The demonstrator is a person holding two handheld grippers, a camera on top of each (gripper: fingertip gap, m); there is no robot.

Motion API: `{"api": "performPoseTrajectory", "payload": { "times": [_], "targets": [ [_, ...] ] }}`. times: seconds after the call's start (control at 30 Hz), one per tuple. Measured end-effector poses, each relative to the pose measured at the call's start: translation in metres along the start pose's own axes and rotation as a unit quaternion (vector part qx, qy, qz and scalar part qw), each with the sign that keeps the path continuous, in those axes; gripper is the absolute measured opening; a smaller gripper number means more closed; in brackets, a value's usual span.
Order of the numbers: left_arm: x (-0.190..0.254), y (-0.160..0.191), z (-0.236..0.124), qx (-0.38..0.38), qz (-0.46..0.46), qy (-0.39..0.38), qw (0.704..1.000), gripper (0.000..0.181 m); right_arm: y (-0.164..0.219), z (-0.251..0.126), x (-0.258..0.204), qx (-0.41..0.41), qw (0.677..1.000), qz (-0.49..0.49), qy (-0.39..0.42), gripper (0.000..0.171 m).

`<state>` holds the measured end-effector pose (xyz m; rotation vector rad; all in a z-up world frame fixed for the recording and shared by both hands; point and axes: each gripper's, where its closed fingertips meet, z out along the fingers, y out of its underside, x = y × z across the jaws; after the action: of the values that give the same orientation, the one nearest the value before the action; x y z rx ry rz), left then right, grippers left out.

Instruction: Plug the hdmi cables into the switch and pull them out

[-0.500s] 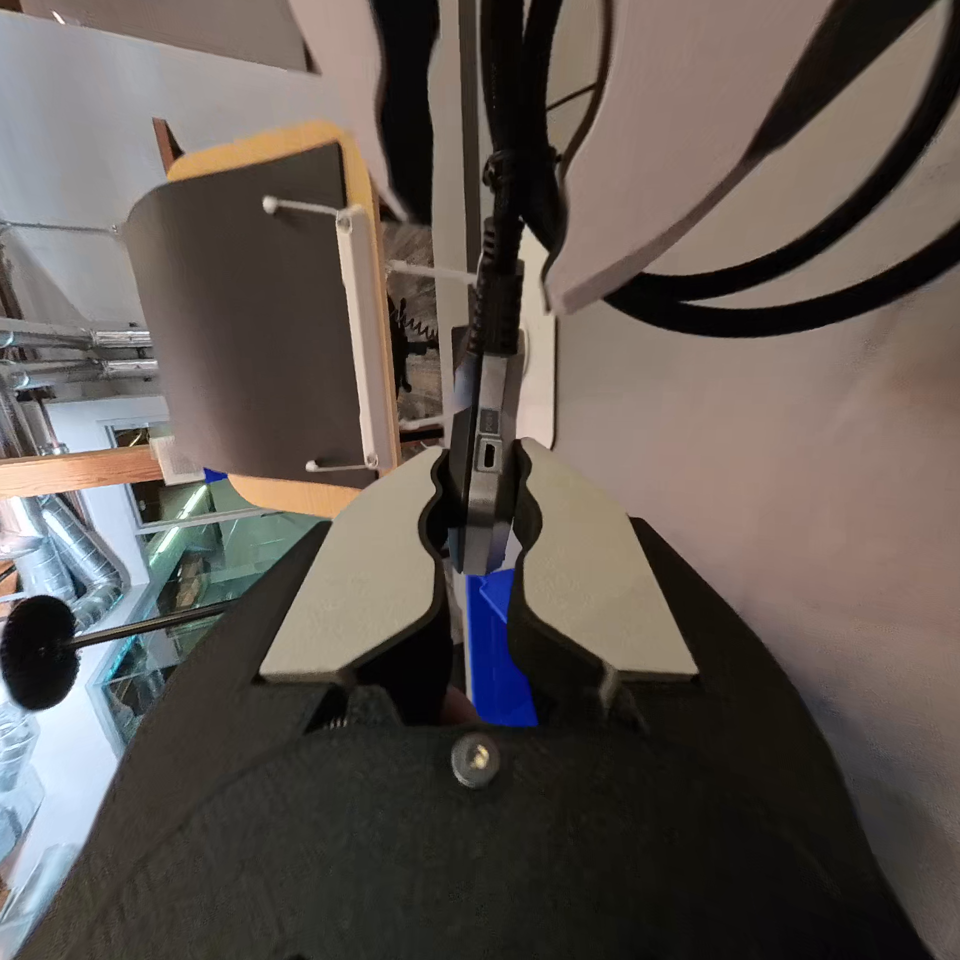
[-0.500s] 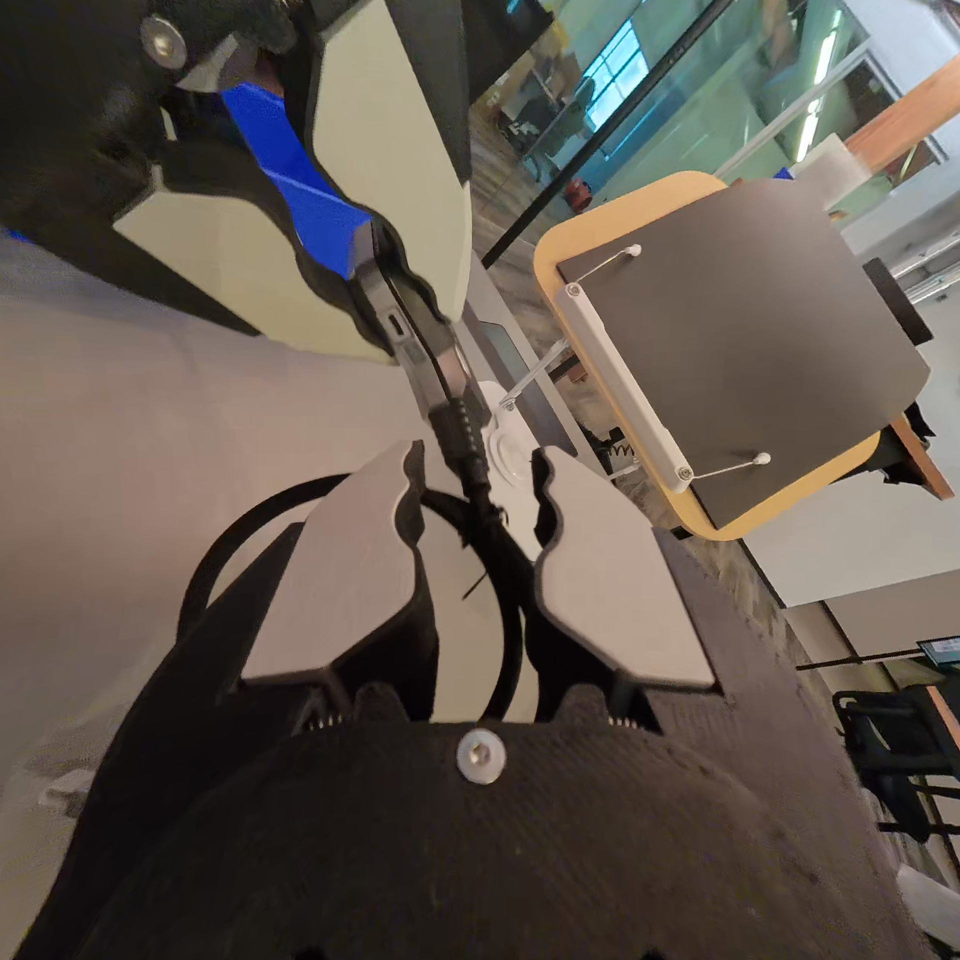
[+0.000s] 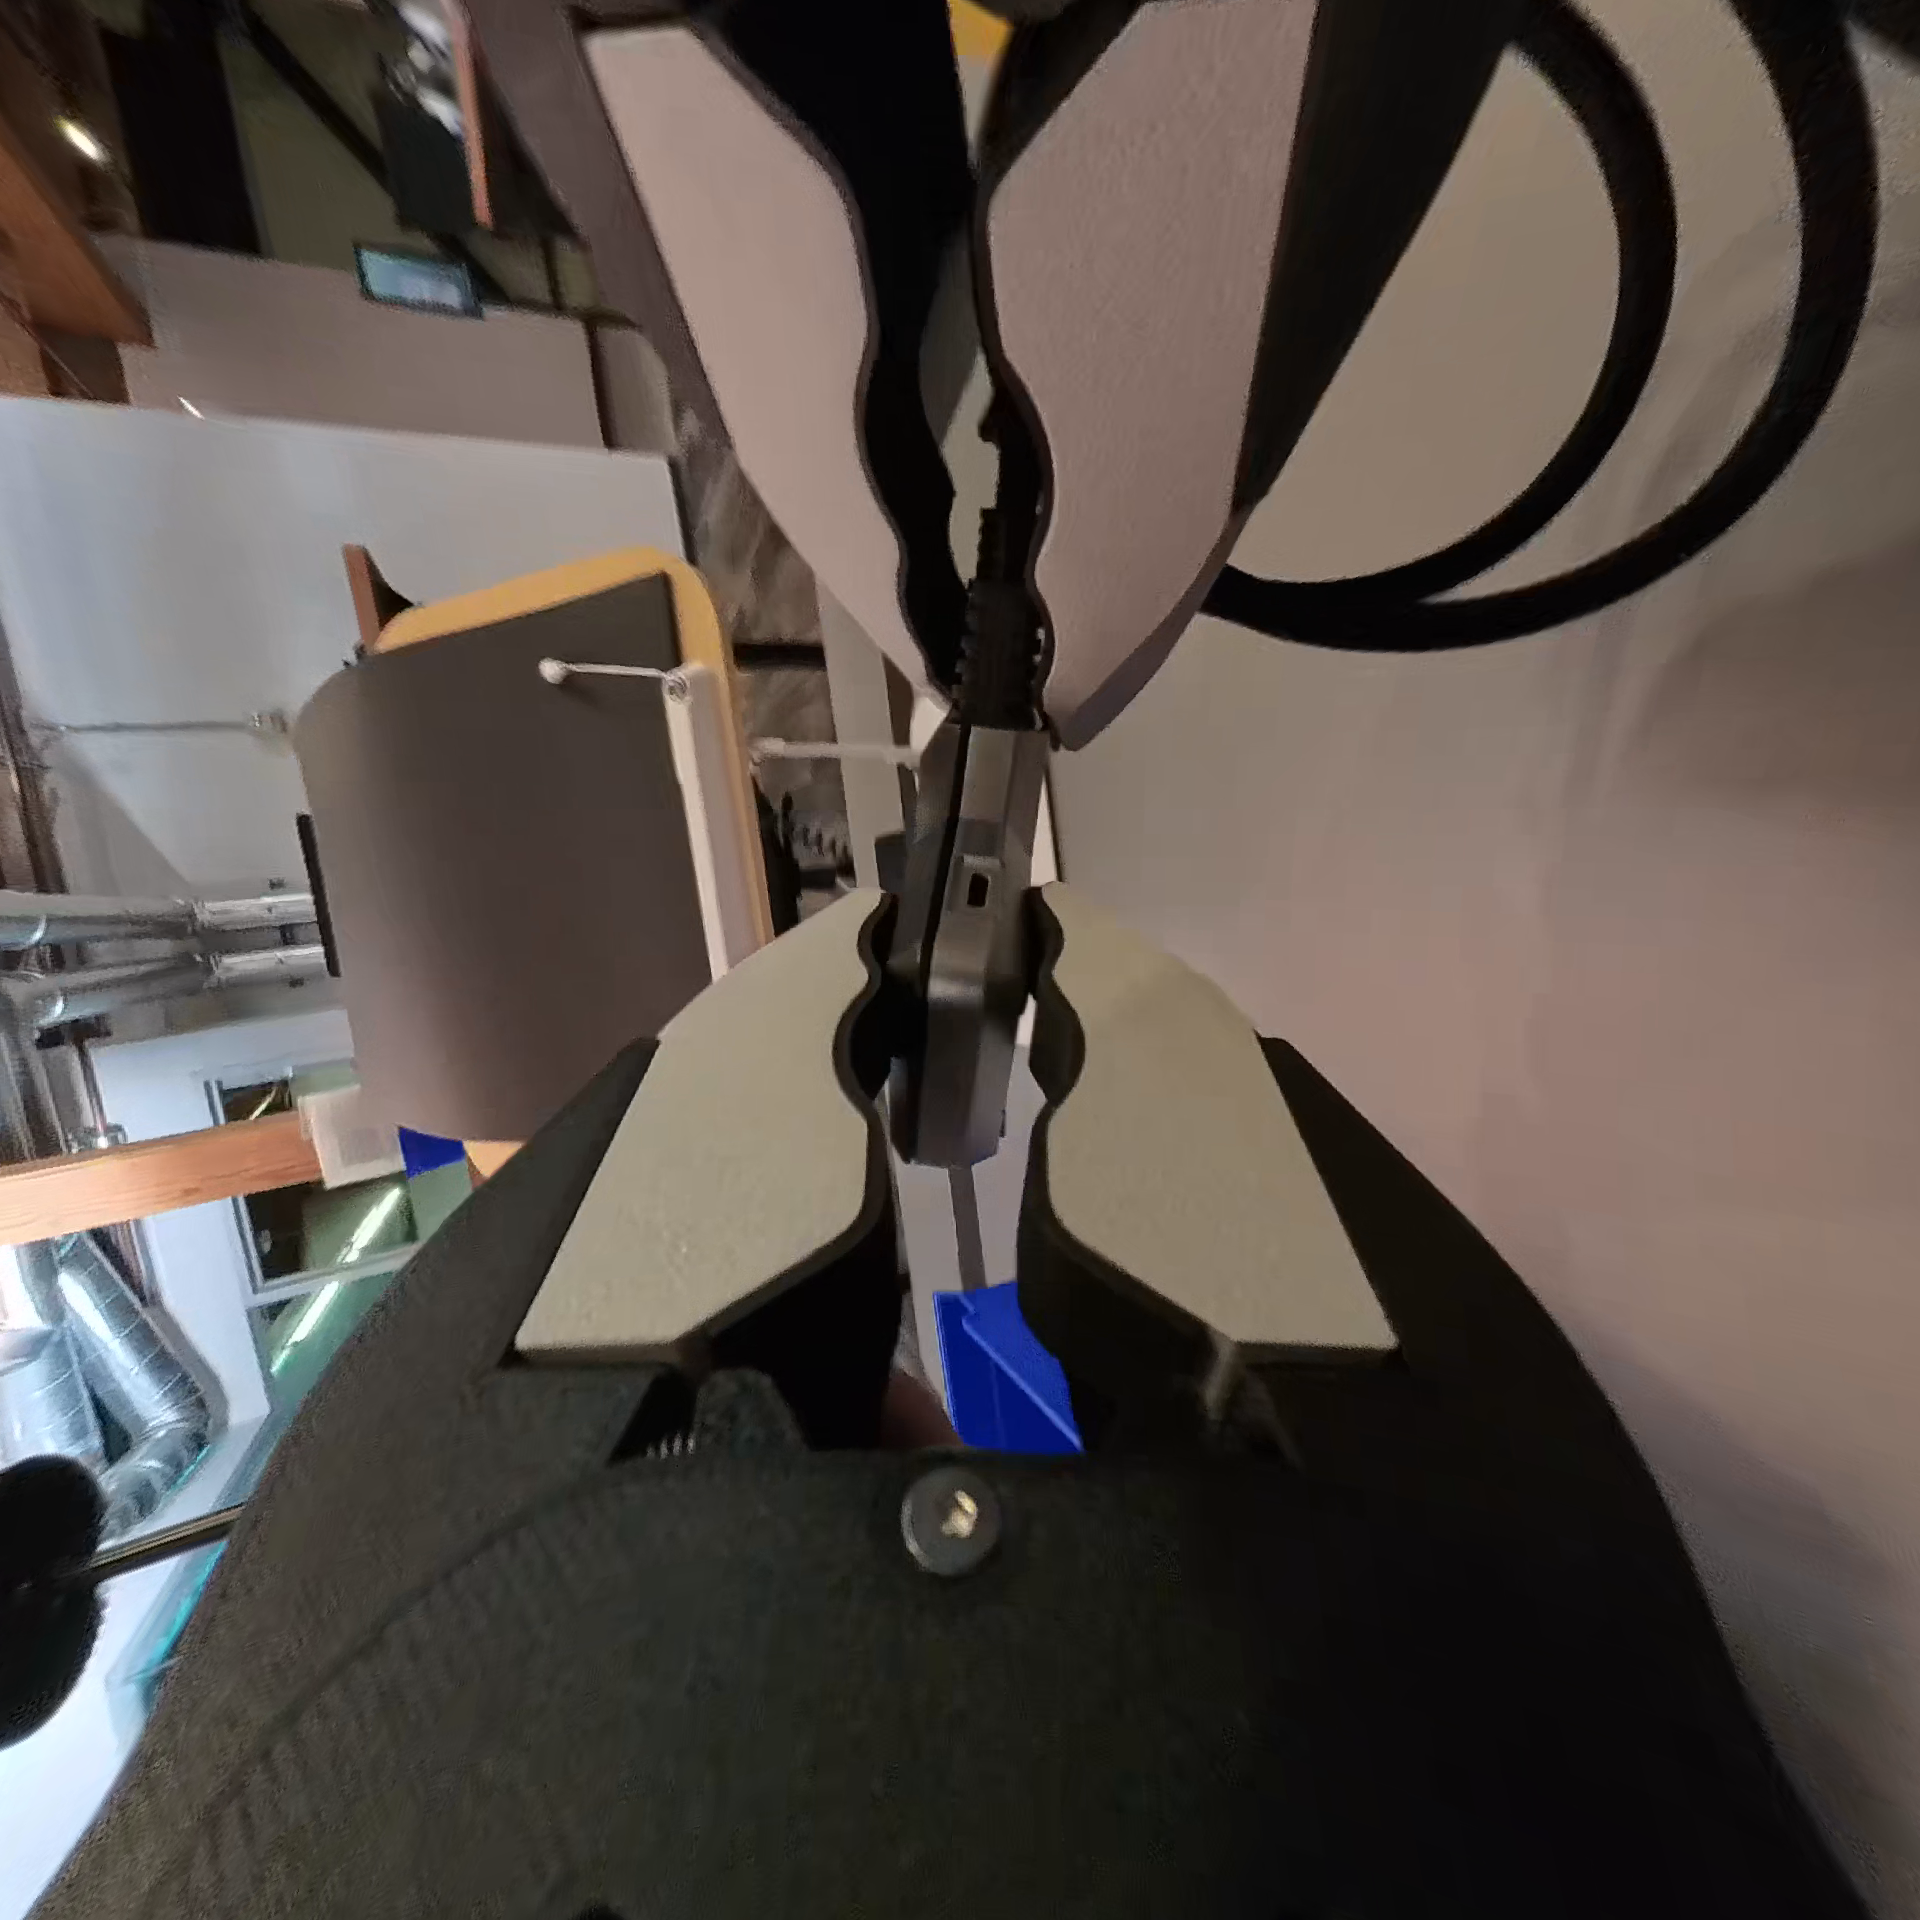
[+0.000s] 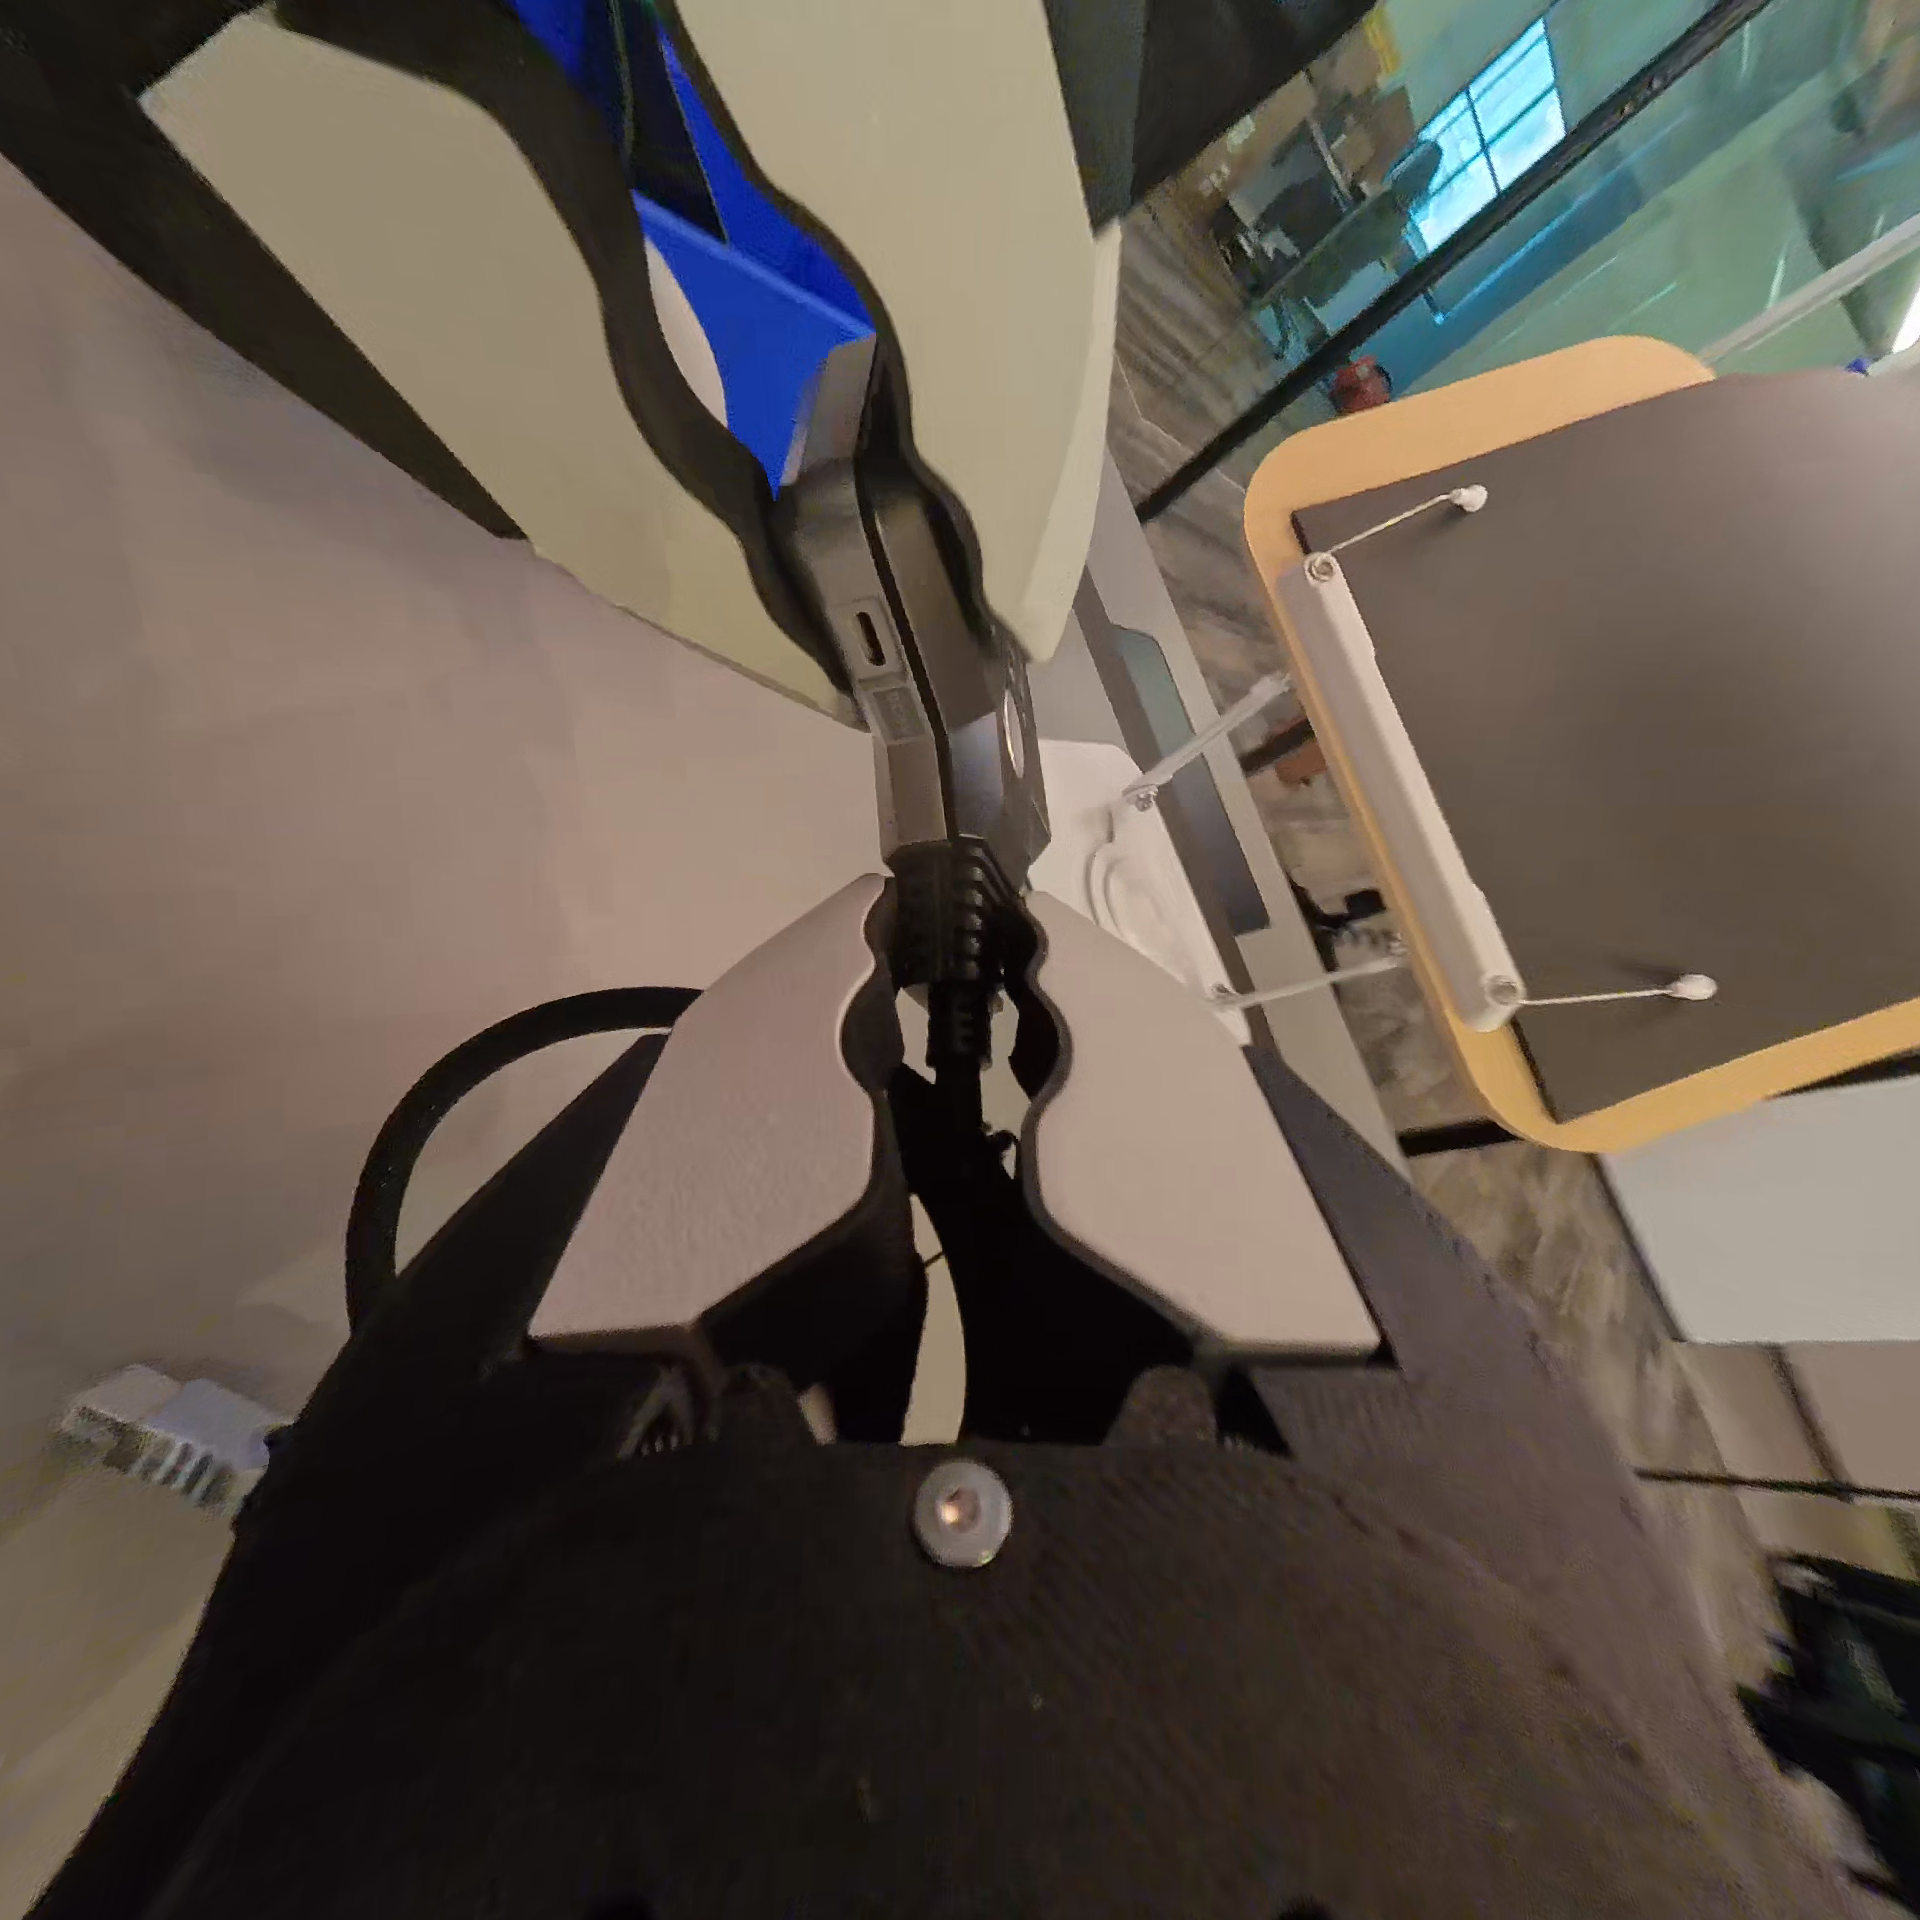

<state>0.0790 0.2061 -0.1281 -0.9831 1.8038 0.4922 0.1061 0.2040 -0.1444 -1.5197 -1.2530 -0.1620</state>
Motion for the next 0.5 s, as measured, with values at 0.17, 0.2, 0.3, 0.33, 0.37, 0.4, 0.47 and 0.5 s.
{"api": "performPoseTrajectory", "payload": {
  "times": [0.17, 0.2, 0.3, 0.33, 0.37, 0.4, 0.47, 0.5],
  "targets": [
    [-0.011, 0.004, -0.014, 0.044, -0.046, 0.005, 0.998, 0.031, -0.005, -0.010, -0.005, 0.076, 0.993, 0.060, -0.067, 0.015],
    [-0.007, 0.002, -0.015, 0.060, -0.047, 0.016, 0.997, 0.032, -0.006, -0.012, -0.008, 0.088, 0.991, 0.063, -0.081, 0.015],
    [0.000, -0.003, -0.017, 0.080, -0.041, 0.022, 0.996, 0.029, -0.003, -0.013, -0.014, 0.099, 0.988, 0.060, -0.099, 0.016],
    [0.002, -0.005, -0.017, 0.085, -0.039, 0.025, 0.995, 0.026, -0.002, -0.014, -0.013, 0.101, 0.988, 0.058, -0.097, 0.017],
    [0.003, -0.007, -0.018, 0.088, -0.041, 0.024, 0.995, 0.023, -0.002, -0.014, -0.012, 0.098, 0.990, 0.052, -0.089, 0.017],
    [0.003, -0.006, -0.016, 0.081, -0.040, 0.021, 0.996, 0.022, -0.001, -0.013, -0.010, 0.085, 0.992, 0.040, -0.079, 0.018],
    [0.003, -0.004, -0.015, 0.071, -0.028, 0.018, 0.997, 0.022, 0.000, -0.011, -0.010, 0.059, 0.996, 0.007, -0.061, 0.018],
    [0.003, -0.005, -0.016, 0.070, -0.033, 0.021, 0.997, 0.022, 0.001, -0.011, -0.010, 0.054, 0.997, -0.002, -0.055, 0.018]
  ]
}}
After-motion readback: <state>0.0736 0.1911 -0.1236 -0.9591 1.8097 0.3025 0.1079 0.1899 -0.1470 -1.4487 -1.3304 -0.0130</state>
